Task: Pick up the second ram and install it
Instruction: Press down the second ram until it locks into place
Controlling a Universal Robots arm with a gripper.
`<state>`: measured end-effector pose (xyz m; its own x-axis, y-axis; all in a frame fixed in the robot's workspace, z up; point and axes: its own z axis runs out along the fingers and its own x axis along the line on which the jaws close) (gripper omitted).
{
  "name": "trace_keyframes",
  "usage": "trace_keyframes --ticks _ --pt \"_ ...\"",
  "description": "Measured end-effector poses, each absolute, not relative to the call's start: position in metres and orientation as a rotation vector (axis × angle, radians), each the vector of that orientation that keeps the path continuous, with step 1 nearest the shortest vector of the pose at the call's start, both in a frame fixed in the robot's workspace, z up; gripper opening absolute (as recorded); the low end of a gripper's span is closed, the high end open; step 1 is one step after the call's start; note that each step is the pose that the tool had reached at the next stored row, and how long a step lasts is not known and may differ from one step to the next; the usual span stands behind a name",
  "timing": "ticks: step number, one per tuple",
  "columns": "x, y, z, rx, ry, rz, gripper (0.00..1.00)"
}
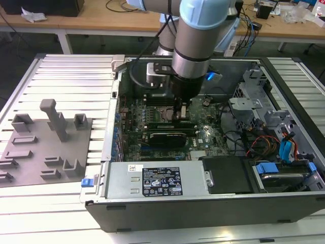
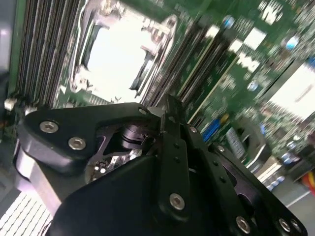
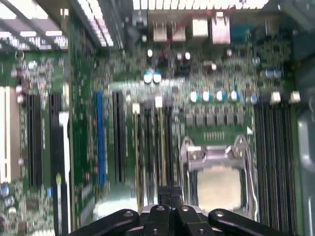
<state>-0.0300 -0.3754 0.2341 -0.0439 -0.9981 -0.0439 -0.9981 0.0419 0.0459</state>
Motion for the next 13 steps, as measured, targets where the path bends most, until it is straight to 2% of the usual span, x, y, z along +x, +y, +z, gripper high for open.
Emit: trace_keyframes --ticks 5,13 --pt "-0.065 -0.375 0.233 2.176 -2.271 -0.093 0.11" --pt "-0.068 -0.375 0.228 2.176 -2.272 -0.094 0.11"
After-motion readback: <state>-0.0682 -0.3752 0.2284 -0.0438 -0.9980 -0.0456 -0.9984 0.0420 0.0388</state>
